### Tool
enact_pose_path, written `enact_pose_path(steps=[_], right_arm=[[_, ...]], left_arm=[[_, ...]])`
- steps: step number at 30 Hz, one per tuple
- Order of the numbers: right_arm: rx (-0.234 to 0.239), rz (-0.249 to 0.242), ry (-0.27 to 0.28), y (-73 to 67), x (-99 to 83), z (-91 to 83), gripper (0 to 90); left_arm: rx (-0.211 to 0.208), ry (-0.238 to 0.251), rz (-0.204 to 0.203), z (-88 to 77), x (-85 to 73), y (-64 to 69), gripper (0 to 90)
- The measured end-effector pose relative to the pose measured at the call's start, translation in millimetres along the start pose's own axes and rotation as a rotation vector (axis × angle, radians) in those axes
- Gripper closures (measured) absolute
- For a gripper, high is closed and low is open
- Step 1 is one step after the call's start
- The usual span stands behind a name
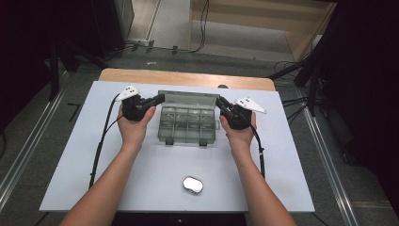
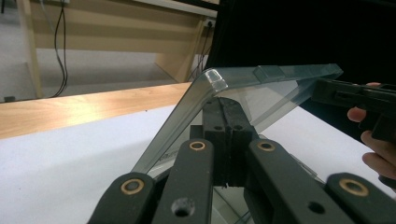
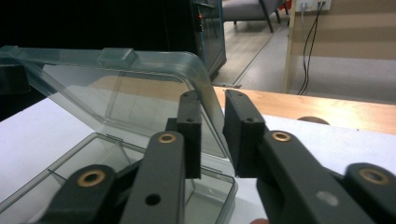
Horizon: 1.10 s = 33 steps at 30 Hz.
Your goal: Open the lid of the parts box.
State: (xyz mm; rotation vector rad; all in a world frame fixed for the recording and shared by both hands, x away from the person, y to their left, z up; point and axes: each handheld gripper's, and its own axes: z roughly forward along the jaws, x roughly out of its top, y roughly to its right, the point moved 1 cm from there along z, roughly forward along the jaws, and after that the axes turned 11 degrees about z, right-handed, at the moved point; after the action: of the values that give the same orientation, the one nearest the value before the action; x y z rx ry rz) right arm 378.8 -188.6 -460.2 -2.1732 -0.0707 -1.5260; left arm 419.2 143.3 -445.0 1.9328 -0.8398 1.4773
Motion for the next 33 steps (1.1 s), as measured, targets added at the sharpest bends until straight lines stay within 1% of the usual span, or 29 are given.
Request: enact_pose_path(steps=[2,3,5,7,9,11,12,15,17,20,24,27,30,33], right_arm=[[-0.012,-0.006,0.025,-3.0,-0.4,-0.6,79.2],[-0.015,0.001,0.034,-4.5,-0.4,-0.9,79.9],[-0.026,0.004,0.045,-5.4,-0.4,-0.5,81.5],[-0.033,0.020,0.051,-4.8,-0.7,0.4,81.9],[-0.038,0.030,0.056,-5.2,-0.7,0.9,82.1],[-0.046,0.036,0.060,-6.5,-1.0,1.3,82.1],[-0.047,0.042,0.060,-6.6,-1.1,1.3,82.0],[-0.047,0.059,0.063,-6.1,-1.1,1.9,81.8],[-0.048,0.065,0.061,-6.2,-0.6,2.4,81.9],[-0.048,0.065,0.061,-5.6,0.5,4.0,81.9],[-0.050,0.075,0.056,-4.5,3.2,7.4,82.0],[-0.048,0.083,0.054,-3.2,5.1,10.0,82.1],[-0.047,0.085,0.052,-2.0,5.6,11.7,82.3],[-0.044,0.093,0.046,-0.7,6.2,13.1,82.7]], left_arm=[[-0.001,0.013,0.012,-2.7,-0.8,-0.2,88.9],[0.002,0.016,0.017,-4.3,-1.6,-0.5,88.6],[0.008,0.025,0.018,-7.8,-4.5,-0.1,86.8],[0.030,0.022,0.029,-10.4,-8.2,0.4,84.2],[0.081,0.014,0.053,-12.0,-12.3,0.6,77.7],[0.128,0.002,0.051,-11.4,-15.8,-1.1,69.4],[0.137,-0.007,0.049,-10.4,-17.4,-2.5,67.3],[0.155,-0.040,0.059,-2.8,-23.1,-6.2,66.2],[0.172,-0.060,0.055,2.4,-26.8,-8.7,66.3],[0.189,-0.064,0.055,8.5,-29.8,-11.6,66.5],[0.189,-0.085,0.039,18.4,-31.9,-15.3,66.6],[0.204,-0.105,0.045,25.1,-33.8,-16.1,69.0],[0.215,-0.139,0.072,32.3,-35.3,-15.1,72.5],[0.229,-0.165,0.070,37.8,-37.1,-14.5,74.6]])
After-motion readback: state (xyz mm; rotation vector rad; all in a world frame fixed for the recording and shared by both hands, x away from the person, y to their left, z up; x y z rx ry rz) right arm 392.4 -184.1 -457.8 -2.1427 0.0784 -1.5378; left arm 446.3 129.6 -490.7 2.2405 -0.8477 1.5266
